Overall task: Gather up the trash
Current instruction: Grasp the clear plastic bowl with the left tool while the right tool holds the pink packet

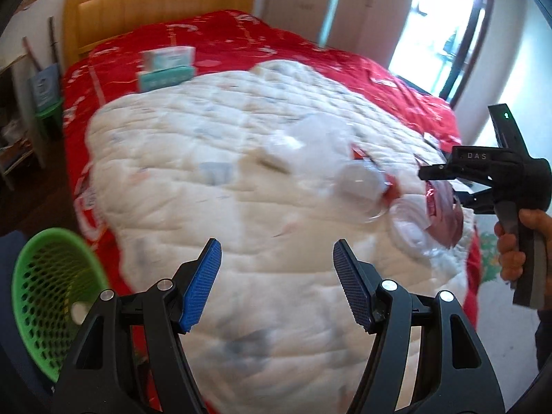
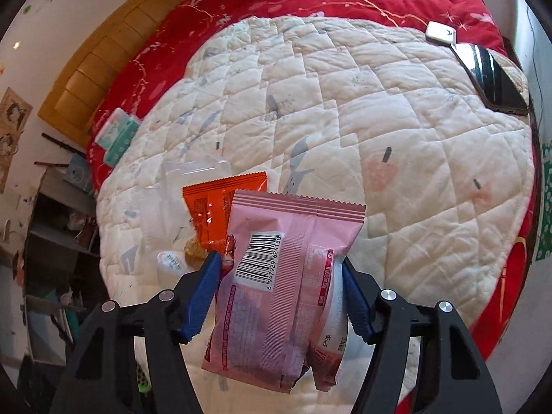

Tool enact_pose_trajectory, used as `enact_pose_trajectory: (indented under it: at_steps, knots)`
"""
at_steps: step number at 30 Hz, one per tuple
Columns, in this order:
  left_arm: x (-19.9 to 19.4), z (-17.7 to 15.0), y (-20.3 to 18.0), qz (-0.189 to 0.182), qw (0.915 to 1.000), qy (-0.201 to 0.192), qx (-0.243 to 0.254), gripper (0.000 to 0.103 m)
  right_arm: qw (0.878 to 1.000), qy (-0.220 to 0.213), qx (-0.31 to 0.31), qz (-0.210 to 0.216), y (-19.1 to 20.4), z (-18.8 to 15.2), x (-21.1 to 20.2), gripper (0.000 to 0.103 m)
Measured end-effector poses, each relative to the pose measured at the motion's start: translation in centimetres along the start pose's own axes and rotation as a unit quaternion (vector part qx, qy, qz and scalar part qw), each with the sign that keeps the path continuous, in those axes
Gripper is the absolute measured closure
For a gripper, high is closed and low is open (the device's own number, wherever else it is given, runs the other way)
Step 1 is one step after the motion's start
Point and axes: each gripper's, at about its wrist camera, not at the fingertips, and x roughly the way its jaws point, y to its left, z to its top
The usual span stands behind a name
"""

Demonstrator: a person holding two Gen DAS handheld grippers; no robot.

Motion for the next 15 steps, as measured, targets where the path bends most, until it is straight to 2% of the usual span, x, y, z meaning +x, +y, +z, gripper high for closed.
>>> enact_pose_trajectory:
  at_steps: [8,15]
  knots:
    - [3.1,1.6,-4.6,-0.041,0.9984,0.010,0.037,0.038,0.999,-0.024,-0.023,0.017,-0.8,-0.9,-2.8,0.039]
    - [6.4,3.2,-7.1,-0.045,0.9967,0.022,0.064,0.038,0.999,-0.030,-0.024,0.036,-1.7,-1.8,-3.7,0.039]
